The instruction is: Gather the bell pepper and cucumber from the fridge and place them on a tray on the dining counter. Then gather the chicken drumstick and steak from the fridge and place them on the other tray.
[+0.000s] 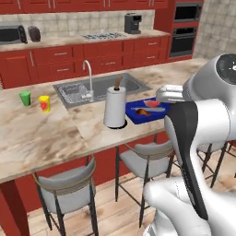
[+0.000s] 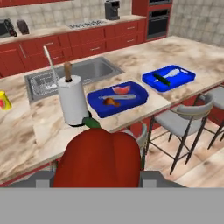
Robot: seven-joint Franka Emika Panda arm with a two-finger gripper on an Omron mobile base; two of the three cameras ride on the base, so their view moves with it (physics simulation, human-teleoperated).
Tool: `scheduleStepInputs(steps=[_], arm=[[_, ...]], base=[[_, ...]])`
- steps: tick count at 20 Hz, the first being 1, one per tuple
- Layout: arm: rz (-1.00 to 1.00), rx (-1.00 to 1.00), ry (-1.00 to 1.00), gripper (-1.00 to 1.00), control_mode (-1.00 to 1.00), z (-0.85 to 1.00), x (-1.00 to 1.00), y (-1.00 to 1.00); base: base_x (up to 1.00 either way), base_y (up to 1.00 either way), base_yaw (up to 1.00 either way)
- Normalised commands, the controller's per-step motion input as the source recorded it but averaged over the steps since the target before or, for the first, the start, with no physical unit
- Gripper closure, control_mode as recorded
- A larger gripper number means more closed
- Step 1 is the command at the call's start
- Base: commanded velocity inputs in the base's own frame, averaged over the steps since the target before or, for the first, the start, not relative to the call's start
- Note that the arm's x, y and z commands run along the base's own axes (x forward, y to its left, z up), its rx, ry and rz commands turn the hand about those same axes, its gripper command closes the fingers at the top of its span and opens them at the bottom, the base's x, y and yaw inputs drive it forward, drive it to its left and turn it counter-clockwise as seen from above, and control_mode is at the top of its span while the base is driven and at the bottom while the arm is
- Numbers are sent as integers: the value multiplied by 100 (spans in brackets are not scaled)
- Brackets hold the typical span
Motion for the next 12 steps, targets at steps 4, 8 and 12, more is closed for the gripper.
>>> scheduleStepInputs(steps=[4,8,12], arm=[[0,0,0,100,100,0,0,0],[0,0,0,100,100,0,0,0],[0,0,0,100,100,0,0,0]], base=[[4,-100,9],[22,-100,12],[37,-100,16]])
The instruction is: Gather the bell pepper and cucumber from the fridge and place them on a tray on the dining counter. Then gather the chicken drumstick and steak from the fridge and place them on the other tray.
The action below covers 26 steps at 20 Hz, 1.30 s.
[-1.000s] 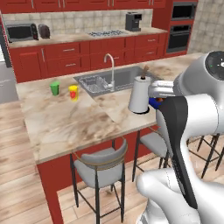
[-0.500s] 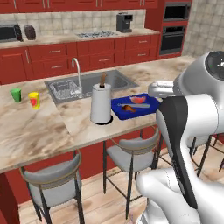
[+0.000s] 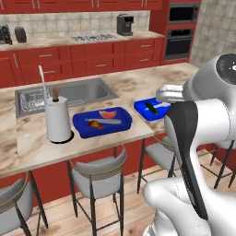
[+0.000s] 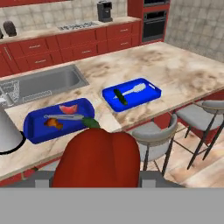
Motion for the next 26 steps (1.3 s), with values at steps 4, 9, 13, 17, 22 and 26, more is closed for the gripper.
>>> scheduleStepInputs(steps=[4,9,13,17,22,26], arm=[[0,0,0,100,100,0,0,0],[0,0,0,100,100,0,0,0],[0,0,0,100,100,0,0,0],[0,0,0,100,100,0,0,0],[0,0,0,100,100,0,0,0],[8,2,2,100,-100,-5,23,-8]], base=[[45,-98,19],[68,-78,22],[93,-31,24],[63,-4,29],[65,-3,36],[61,-13,27]])
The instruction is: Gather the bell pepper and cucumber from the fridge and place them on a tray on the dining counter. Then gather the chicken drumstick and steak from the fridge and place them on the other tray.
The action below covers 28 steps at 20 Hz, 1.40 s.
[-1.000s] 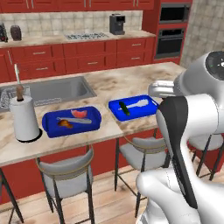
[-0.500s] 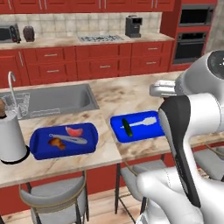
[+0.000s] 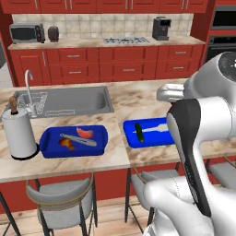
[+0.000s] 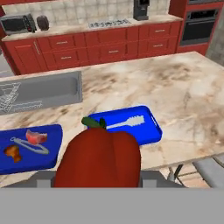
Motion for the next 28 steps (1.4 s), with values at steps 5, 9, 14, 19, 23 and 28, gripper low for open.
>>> scheduleStepInputs(steps=[5,9,14,19,23,28], arm=[[26,6,9,100,-100,-27,92,-35],[16,0,25,100,-100,-63,92,-21],[9,0,30,100,-100,-71,86,-13],[6,0,22,100,-100,-59,59,-26],[4,-1,22,100,-100,-65,29,-46],[4,-1,5,100,-100,-58,28,-44]], base=[[0,0,0],[0,0,0],[0,0,0],[0,0,0],[0,0,0],[0,0,0]])
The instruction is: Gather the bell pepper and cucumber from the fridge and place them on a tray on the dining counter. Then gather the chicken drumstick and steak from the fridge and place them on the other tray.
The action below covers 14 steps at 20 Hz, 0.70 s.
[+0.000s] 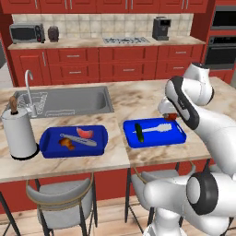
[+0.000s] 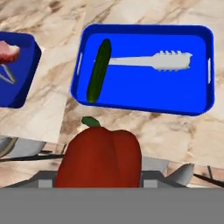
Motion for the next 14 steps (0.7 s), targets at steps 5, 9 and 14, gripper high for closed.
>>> scheduleStepInputs(steps=[5,9,14], arm=[[2,-2,0,100,-100,-43,31,-36],[0,-4,0,100,-100,-40,44,-12],[0,-4,3,100,-100,-38,55,0]], base=[[0,0,0],[0,0,0],[0,0,0]])
